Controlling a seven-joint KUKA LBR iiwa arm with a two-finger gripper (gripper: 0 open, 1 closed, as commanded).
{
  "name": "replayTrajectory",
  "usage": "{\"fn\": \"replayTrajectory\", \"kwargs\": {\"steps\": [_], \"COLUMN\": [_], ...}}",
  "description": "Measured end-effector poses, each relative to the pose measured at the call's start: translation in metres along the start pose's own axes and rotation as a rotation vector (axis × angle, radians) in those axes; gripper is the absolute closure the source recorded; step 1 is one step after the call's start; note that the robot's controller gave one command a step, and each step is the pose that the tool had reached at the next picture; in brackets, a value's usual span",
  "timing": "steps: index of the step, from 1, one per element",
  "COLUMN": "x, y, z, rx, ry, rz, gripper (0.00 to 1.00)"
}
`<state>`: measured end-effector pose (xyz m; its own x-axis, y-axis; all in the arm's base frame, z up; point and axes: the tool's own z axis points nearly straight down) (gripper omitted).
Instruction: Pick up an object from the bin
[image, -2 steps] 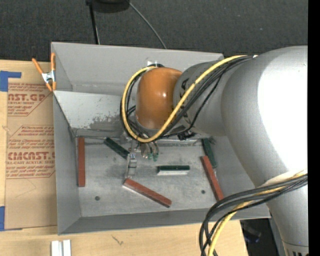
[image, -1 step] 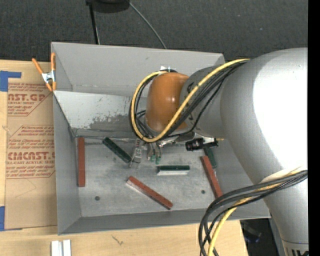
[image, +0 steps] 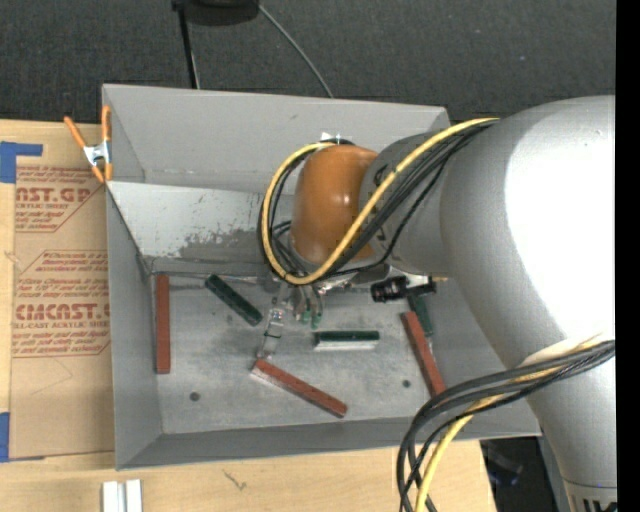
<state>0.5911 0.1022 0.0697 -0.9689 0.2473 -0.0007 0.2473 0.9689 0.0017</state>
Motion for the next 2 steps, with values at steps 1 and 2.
{"fn": "replayTrajectory", "kwargs": {"steps": [1, 2], "x": [0.0, -0.0009], "y": [-0.0001, -0.0033], "z": [0.0, 0.0001], "rx": [0.0, 0.0], "ry": [0.0, 0.0], "rz": [0.0, 0.02], "gripper": [0.0, 0.0]}}
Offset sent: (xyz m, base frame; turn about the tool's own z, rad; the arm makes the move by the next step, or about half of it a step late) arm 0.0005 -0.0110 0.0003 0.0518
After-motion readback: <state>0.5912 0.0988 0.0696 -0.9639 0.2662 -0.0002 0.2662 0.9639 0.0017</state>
